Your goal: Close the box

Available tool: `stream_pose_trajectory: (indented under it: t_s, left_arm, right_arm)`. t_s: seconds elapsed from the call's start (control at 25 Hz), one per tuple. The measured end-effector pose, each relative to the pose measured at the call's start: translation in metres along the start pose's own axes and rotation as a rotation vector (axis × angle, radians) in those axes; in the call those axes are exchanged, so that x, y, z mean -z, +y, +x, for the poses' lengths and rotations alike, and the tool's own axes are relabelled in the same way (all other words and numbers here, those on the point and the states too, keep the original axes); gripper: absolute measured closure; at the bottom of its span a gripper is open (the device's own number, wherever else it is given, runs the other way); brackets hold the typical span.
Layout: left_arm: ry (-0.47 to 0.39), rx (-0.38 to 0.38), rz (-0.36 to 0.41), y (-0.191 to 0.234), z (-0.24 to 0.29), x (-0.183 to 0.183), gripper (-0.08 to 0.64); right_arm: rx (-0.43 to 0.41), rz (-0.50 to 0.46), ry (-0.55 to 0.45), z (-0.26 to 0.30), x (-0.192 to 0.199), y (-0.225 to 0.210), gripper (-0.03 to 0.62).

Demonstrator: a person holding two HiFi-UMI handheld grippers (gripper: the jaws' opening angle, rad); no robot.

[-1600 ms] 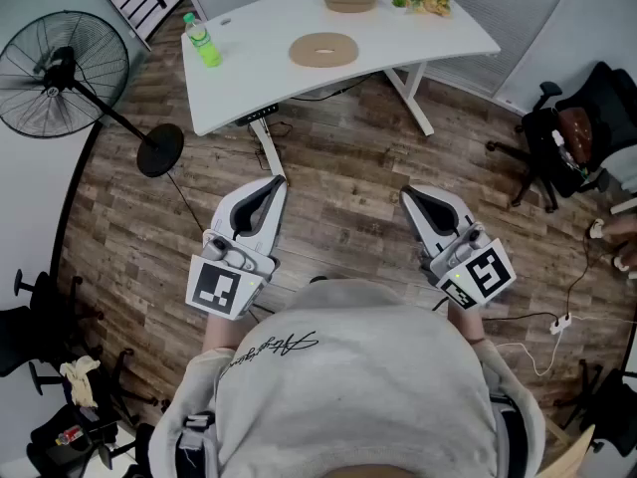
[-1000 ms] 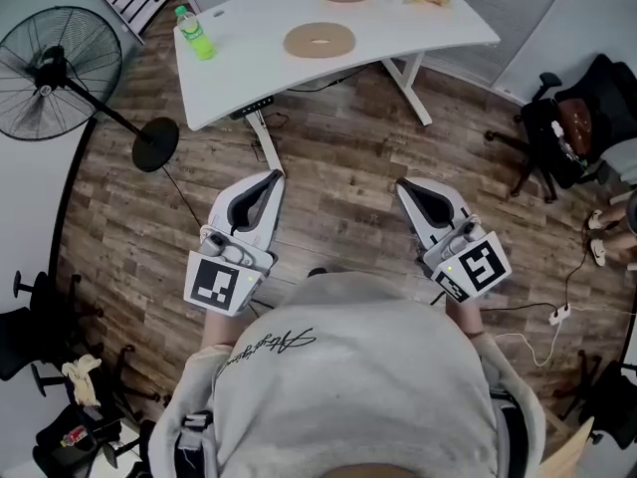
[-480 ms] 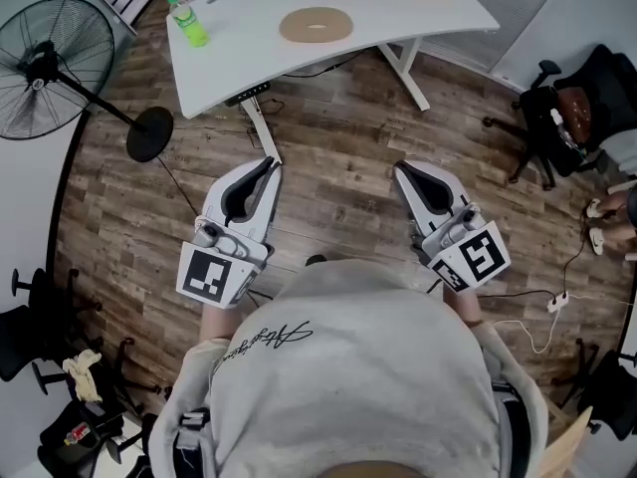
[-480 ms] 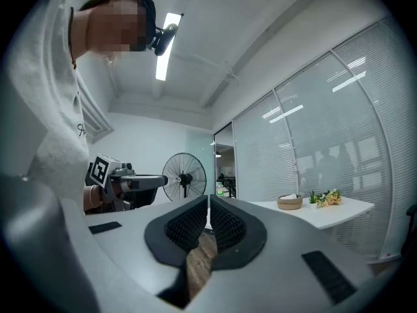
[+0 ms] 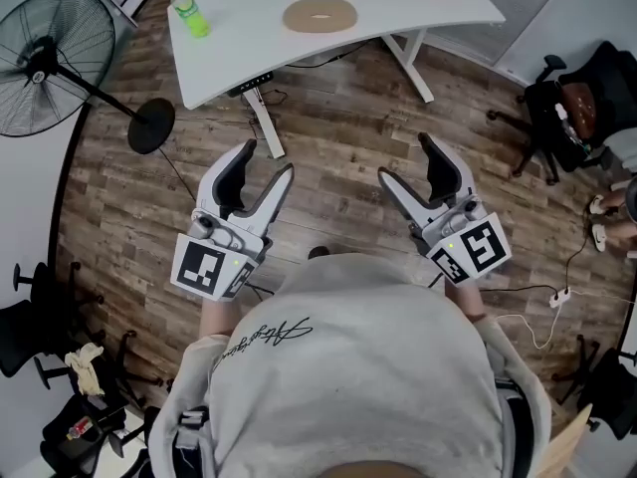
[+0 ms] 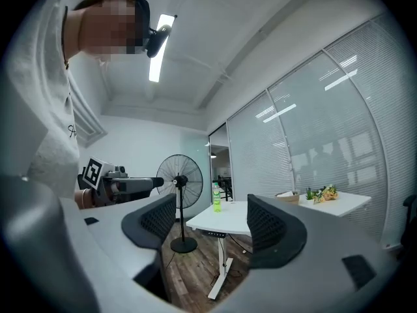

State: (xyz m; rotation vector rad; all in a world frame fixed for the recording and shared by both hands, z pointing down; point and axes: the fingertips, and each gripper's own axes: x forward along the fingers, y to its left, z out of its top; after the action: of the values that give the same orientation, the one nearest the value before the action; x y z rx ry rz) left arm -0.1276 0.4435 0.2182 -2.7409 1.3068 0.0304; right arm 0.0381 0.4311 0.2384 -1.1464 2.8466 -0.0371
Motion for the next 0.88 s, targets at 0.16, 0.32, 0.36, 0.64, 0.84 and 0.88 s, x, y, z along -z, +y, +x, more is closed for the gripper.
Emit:
stream_pose_trajectory:
  t_s: [0.16, 0.32, 0.36, 0.64, 0.84, 0.88]
  left_arm:
    - [-0.014, -0.027, -0.054, 0.01, -0.001, 0.002, 0.274]
    - [-0.024, -0.037, -0.08, 0.017, -0.003, 0.006, 0.21]
    - [-0.024, -0.039, -0.079, 0.017, -0.004, 0.006, 0.209]
    - [-0.022, -0.038, -0.075, 0.02, -0.003, 0.01, 0.207]
    - [-0.014, -0.037, -0.068, 0.023, -0.004, 0.015, 0.207]
    - [-0.013, -0.034, -0.065, 0.024, -0.004, 0.015, 0.207]
  right_arm:
    - [0.022, 0.0, -0.001, 0.002, 0.001, -0.004, 0.236]
    - [0.027, 0.002, 0.009, 0.005, 0.005, -0.003, 0.207]
    - [0.026, 0.003, 0.012, 0.006, 0.006, -0.002, 0.204]
    - [0.026, 0.011, 0.035, 0.012, 0.012, 0.001, 0.181]
    - [0.041, 0.03, 0.049, 0.016, 0.019, 0.001, 0.181]
    - [0.042, 0.035, 0.05, 0.017, 0.019, 0.001, 0.181]
